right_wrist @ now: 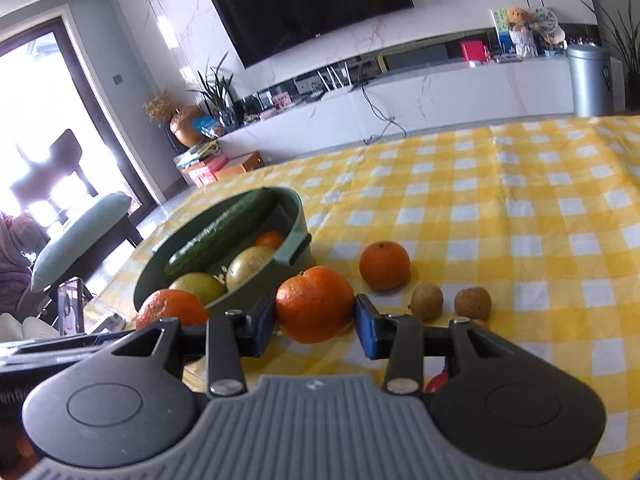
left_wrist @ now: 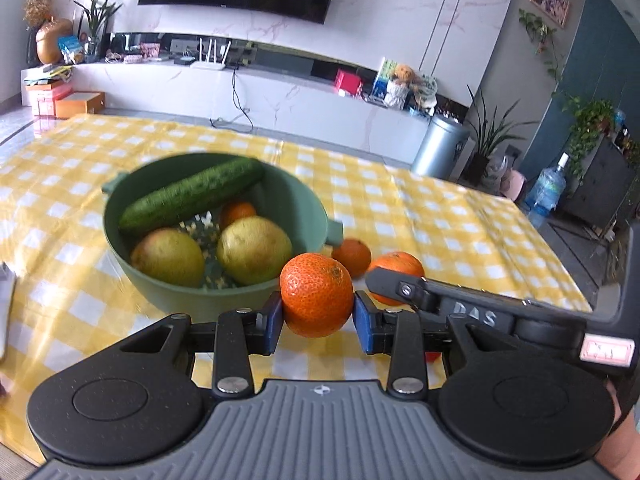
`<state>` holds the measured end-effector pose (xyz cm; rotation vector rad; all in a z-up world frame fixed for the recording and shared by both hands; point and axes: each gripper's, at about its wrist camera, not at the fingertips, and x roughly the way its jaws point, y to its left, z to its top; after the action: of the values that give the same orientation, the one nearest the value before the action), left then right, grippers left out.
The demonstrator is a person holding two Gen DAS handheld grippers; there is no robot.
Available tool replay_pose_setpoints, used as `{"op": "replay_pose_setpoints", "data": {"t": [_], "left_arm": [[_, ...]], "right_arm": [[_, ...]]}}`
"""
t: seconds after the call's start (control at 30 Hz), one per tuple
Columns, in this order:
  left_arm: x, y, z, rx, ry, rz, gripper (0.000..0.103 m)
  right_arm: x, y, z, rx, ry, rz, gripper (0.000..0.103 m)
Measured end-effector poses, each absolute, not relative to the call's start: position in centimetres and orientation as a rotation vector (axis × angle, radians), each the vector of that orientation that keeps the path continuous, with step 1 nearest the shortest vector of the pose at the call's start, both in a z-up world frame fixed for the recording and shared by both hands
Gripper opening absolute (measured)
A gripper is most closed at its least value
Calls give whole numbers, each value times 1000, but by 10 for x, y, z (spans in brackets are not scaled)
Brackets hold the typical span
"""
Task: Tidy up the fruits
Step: 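Carry the tangerine and orange over the colander with both tools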
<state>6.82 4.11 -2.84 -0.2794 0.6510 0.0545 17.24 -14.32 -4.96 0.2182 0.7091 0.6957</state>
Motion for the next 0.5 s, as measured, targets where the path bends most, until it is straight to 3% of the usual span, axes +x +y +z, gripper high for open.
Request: {"op": "replay_pose_setpoints", "data": {"t": [0.5], "left_arm": [[109, 98, -21, -410, 723, -7, 41]], "right_arm": [[178, -114, -17, 65, 640, 771, 40]]}}
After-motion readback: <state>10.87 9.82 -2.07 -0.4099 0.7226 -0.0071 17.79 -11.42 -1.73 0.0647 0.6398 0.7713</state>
